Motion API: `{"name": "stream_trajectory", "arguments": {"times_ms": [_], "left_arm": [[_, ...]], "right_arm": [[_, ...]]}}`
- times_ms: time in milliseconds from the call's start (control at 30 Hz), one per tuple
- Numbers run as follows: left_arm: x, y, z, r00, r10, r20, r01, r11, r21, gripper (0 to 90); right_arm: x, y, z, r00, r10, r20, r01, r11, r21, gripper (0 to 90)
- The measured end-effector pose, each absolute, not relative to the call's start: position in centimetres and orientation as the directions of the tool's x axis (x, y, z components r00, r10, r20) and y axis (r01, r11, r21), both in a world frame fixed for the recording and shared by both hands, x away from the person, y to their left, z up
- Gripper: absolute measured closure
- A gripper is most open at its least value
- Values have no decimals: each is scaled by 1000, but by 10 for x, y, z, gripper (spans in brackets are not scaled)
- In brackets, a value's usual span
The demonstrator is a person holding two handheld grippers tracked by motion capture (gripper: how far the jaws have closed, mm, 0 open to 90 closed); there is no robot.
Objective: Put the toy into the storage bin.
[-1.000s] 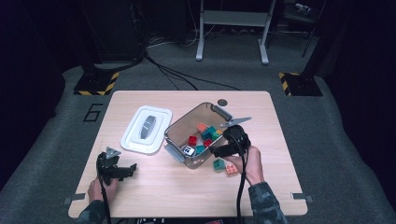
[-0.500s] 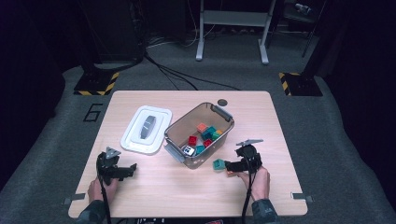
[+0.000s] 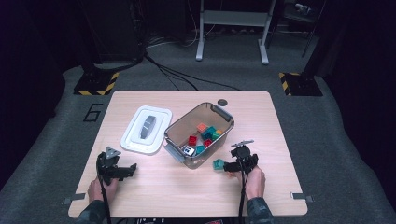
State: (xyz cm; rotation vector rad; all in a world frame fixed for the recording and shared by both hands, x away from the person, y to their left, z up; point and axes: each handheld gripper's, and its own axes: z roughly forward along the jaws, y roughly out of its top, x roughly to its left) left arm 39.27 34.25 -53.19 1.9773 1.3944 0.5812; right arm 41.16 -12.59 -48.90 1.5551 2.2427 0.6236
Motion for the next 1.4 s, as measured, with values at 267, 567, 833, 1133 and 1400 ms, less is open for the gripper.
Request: {"name": "stream_trajectory", "arguments": {"times_ms": [267, 567, 833, 1133, 1400], "left_arm": [[393, 343, -532, 338, 941, -5, 656, -232, 718, 0], [393, 343, -532, 339, 941, -7, 657, -231, 718, 0], [393, 343, -532, 338, 941, -5, 656, -232, 718, 0], [393, 343, -532, 340, 941, -3, 657, -235, 717, 0], [393, 343, -532, 338, 941, -5, 656, -232, 718, 0]], "right_arm": [[388, -140, -492, -343, 939, -37, 802, 313, 509, 181], [371, -166, -494, -309, 951, 13, 803, 254, 539, 408], [376, -158, -497, -330, 943, 31, 812, 267, 520, 576], [376, -160, -495, -327, 944, 47, 808, 253, 532, 589], [383, -168, -478, -336, 939, 68, 781, 237, 577, 589]]}}
